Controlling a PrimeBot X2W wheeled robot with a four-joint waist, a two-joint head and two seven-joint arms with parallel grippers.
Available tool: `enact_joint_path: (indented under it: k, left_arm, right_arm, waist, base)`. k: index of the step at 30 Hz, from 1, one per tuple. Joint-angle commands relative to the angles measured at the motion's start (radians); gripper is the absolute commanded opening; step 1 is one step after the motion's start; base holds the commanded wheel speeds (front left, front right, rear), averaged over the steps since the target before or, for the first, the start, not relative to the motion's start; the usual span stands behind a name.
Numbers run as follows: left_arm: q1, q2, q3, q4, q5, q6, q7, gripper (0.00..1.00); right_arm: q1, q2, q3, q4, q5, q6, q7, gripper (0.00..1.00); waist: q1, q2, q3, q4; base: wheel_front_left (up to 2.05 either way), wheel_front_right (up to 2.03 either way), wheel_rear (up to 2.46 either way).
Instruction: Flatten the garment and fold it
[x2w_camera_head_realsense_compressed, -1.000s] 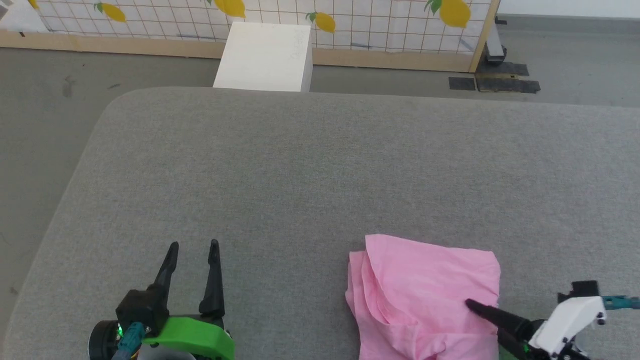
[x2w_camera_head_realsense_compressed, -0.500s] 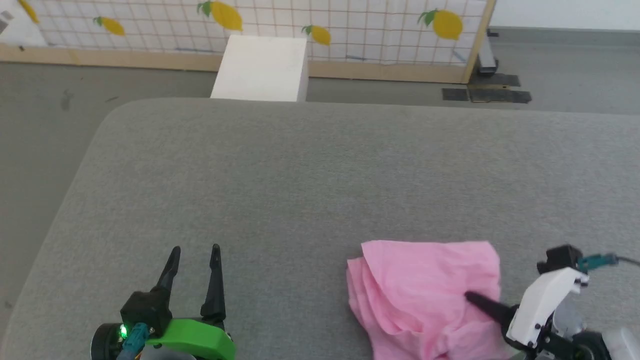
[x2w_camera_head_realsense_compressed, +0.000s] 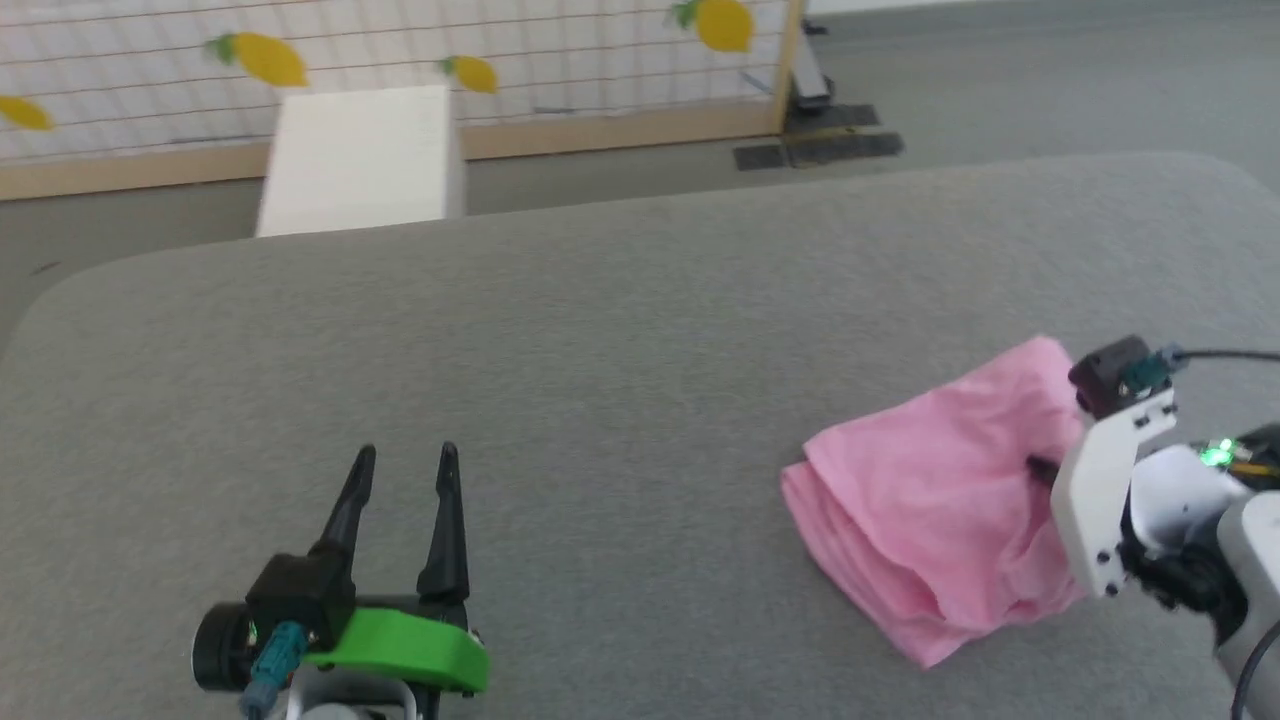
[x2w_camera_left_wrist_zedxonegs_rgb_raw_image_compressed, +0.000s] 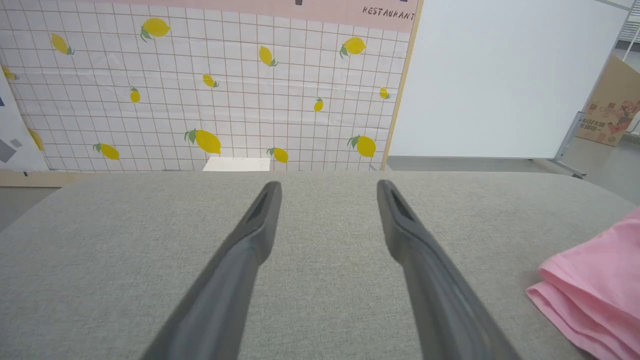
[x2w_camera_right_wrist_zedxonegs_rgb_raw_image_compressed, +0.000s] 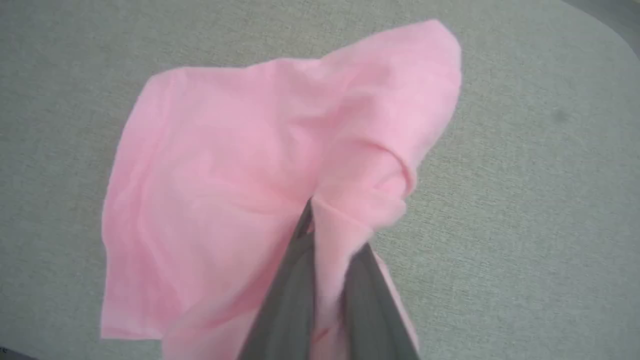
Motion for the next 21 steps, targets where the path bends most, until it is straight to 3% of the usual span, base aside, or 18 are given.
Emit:
enact_joint_path:
  k: [1, 6, 9, 21]
  left_arm:
    - [-0.030, -0.004, 0.004, -0.014, 0.019, -0.006, -0.004, 1.00]
    - [-0.090, 0.007, 0.003, -0.049, 0.045, -0.022, -0.004, 1.00]
    - [-0.142, 0.020, -0.005, -0.066, 0.061, -0.034, 0.000, 1.00]
    - [-0.293, 0.078, -0.011, -0.135, 0.106, -0.058, 0.048, 1.00]
  right_arm:
    - [-0.039, -0.013, 0.012, 0.010, -0.010, -0.002, -0.012, 0.00]
    - [-0.142, -0.055, 0.041, 0.097, -0.033, -0.002, -0.083, 0.00]
    - [-0.191, -0.060, 0.023, 0.175, -0.043, -0.002, -0.140, 0.00]
    - [-0.393, -0.035, -0.193, 0.509, -0.121, -0.002, -0.442, 0.00]
  waist:
    - [0.0000, 0.0070, 0.082, -0.143]
    - [0.0000, 0.0070, 0.194, -0.257]
    - [0.0000, 0.0070, 0.267, -0.291]
    - [0.0000, 0.0070, 0.475, -0.280]
  base:
    - [0.00, 0.00, 0.00]
    - [0.00, 0.00, 0.00]
    - [0.00, 0.00, 0.00]
    - [0.00, 0.00, 0.00]
